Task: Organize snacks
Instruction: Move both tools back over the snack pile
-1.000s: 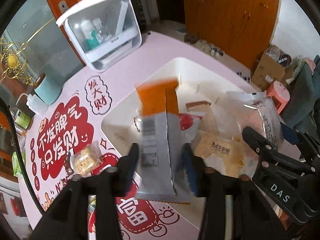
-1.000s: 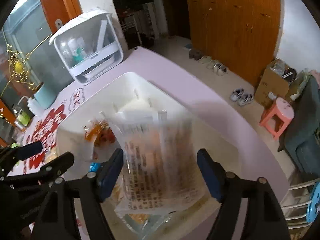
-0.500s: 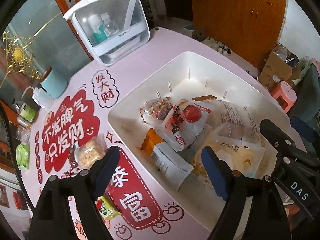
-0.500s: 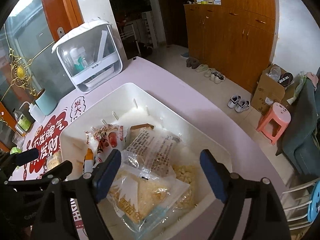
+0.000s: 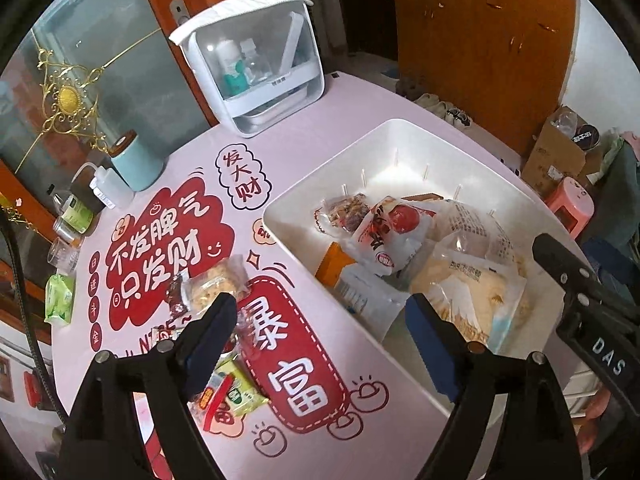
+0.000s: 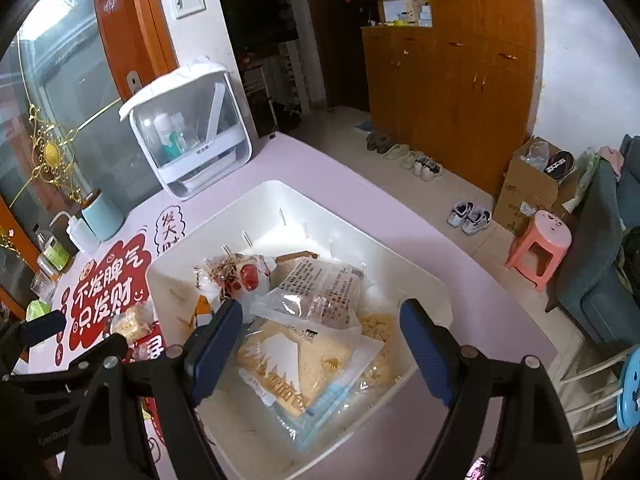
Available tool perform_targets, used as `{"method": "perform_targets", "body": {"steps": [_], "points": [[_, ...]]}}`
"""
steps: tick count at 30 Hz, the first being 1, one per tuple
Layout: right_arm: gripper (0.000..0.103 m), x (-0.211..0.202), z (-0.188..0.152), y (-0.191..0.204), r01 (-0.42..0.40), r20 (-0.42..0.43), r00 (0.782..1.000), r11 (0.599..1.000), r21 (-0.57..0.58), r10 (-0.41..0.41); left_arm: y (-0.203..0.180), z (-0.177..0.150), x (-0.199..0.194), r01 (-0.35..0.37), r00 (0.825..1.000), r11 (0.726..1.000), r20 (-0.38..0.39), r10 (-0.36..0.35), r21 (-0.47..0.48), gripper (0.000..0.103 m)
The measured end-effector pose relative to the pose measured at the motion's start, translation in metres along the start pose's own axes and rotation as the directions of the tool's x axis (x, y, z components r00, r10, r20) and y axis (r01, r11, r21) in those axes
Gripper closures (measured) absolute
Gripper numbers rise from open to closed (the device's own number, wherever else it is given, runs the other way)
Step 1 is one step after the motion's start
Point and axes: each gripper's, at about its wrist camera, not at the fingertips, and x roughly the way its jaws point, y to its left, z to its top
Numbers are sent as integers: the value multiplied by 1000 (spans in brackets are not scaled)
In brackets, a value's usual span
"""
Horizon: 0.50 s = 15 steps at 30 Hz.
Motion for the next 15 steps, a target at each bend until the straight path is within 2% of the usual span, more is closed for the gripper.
{"method": "perform_targets", "body": {"steps": [6, 15], "points": [[21, -34, -4, 13, 23, 45, 999, 1000, -1, -23, 16, -13, -34, -14, 997, 1000, 71, 14, 4, 17], [21, -83, -6, 44, 62, 126, 990, 998, -23, -58, 76, -39, -78, 5, 991, 997, 134, 5, -79, 17]]}}
